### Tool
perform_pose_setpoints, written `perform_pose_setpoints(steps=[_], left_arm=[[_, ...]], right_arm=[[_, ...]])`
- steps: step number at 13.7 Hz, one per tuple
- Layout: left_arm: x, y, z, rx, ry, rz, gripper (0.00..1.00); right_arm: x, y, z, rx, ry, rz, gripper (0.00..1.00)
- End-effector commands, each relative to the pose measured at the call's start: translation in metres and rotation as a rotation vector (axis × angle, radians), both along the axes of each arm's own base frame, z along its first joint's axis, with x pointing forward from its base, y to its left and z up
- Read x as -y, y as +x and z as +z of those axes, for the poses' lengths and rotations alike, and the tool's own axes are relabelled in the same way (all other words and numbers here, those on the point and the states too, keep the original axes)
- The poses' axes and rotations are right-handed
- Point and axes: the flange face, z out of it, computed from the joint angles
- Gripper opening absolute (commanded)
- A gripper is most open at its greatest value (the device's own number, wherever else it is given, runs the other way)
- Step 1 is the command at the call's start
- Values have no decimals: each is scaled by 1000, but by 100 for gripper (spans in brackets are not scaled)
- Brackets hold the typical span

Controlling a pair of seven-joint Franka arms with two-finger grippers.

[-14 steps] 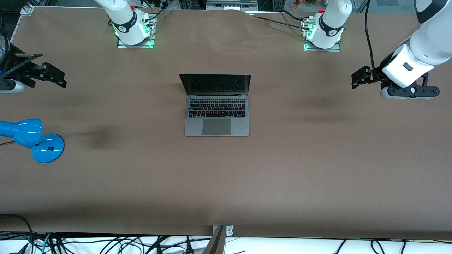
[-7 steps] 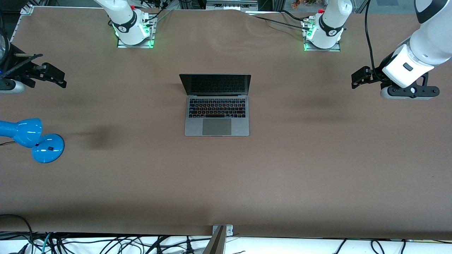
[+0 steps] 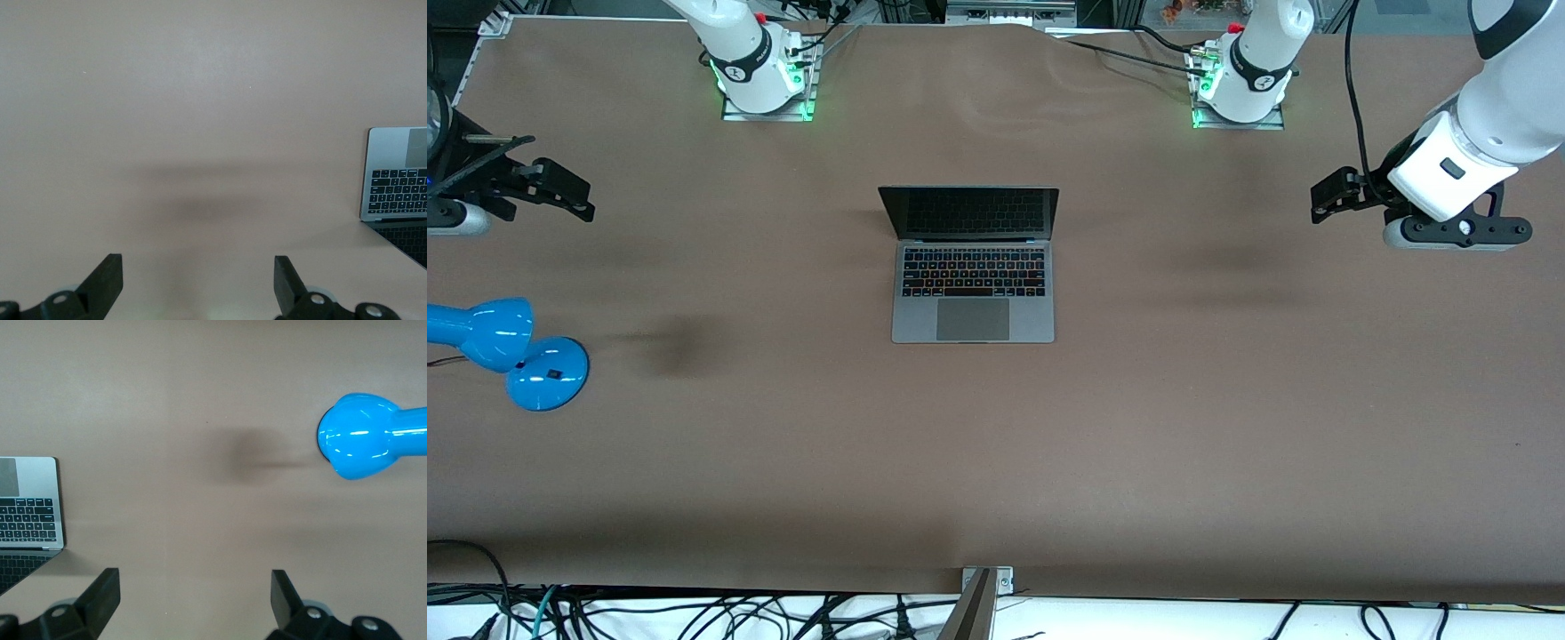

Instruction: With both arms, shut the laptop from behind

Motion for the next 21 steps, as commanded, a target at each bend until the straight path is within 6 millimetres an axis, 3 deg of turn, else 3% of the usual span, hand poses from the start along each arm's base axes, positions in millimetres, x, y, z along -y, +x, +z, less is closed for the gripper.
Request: perform_pose_setpoints(steps=[1, 15, 19, 21], left_arm=[[0, -6, 3, -1, -17, -2, 100], [16, -8, 4, -3, -17, -4, 100], [37, -17, 5, -6, -7, 25, 100], [57, -25, 3, -12, 2, 37, 100]], right_arm=[[-1, 0, 2, 1, 16, -8, 100], [-3, -1, 0, -10, 15, -4, 100], [-34, 2, -23, -81, 8, 69, 100], [-65, 1, -45, -167, -3, 121, 100]])
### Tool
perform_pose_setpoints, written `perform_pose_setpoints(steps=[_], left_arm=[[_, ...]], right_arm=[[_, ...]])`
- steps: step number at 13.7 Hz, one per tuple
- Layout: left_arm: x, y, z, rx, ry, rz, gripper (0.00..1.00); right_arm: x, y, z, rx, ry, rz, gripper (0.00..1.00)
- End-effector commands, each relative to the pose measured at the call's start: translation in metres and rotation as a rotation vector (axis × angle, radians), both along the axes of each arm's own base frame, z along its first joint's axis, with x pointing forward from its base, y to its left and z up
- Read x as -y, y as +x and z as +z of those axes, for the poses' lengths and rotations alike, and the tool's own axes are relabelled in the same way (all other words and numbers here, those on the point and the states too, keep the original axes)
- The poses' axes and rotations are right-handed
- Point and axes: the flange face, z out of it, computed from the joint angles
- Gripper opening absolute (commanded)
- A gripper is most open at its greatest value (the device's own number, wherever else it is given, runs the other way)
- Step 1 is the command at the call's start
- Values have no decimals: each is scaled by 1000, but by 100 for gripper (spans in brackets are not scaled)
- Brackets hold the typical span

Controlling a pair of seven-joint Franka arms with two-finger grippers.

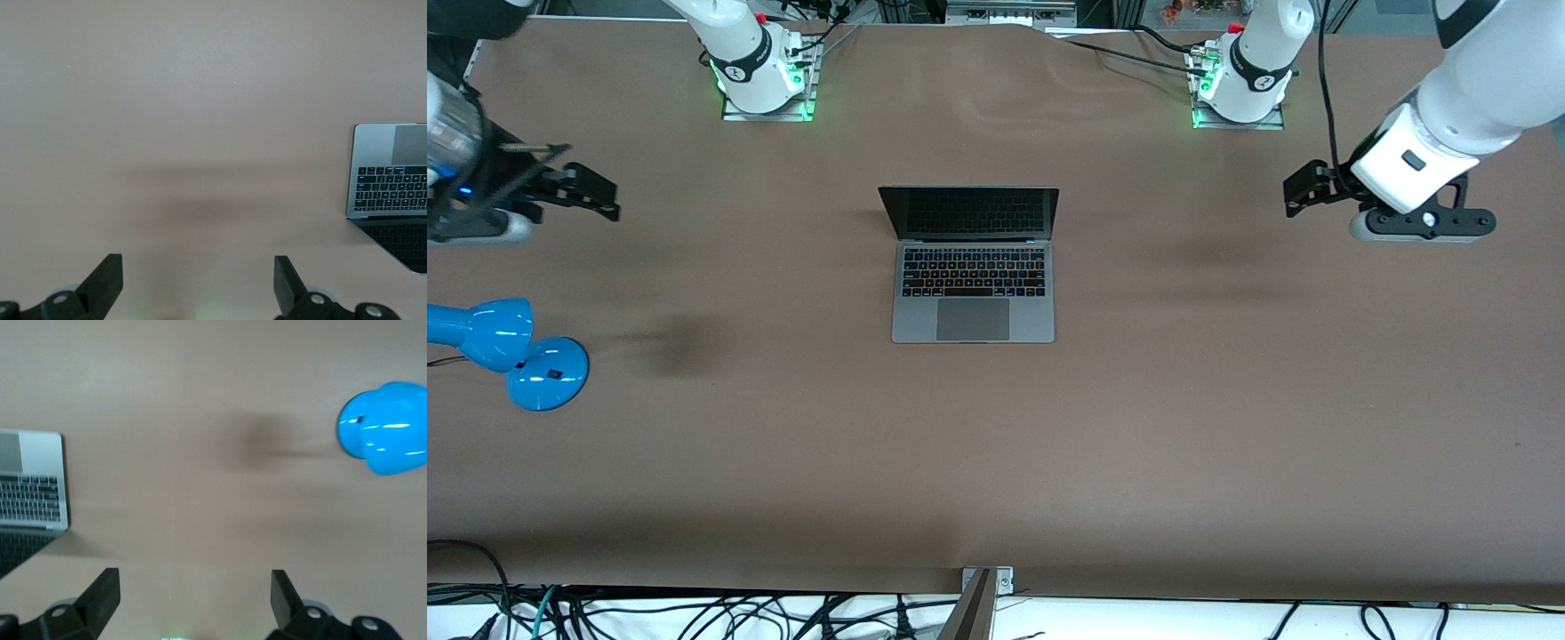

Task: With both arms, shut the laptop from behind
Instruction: 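Move the left gripper and the right gripper toward the laptop screen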

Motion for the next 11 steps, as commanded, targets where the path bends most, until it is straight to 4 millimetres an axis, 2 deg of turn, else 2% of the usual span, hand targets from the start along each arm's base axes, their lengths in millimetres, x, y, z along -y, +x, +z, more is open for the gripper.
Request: perform_pose_setpoints(steps=[1, 4, 7, 8, 11], left_arm=[[22, -19, 2, -8, -5, 37, 100], [53, -31, -3, -31, -15, 84, 100], [93, -47, -15, -55, 2, 128, 100], [108, -54, -20, -65, 15, 146, 99], [165, -85, -53, -78, 51, 162, 98]], right_arm=[[-42, -7, -24, -107, -5, 65, 100], [-84, -19, -49, -180, -14, 139, 100], [-123, -48, -70, -211, -13, 203, 100], [-134, -57, -76, -208, 4, 154, 100], [-180, -87, -94, -206, -28, 87, 100]])
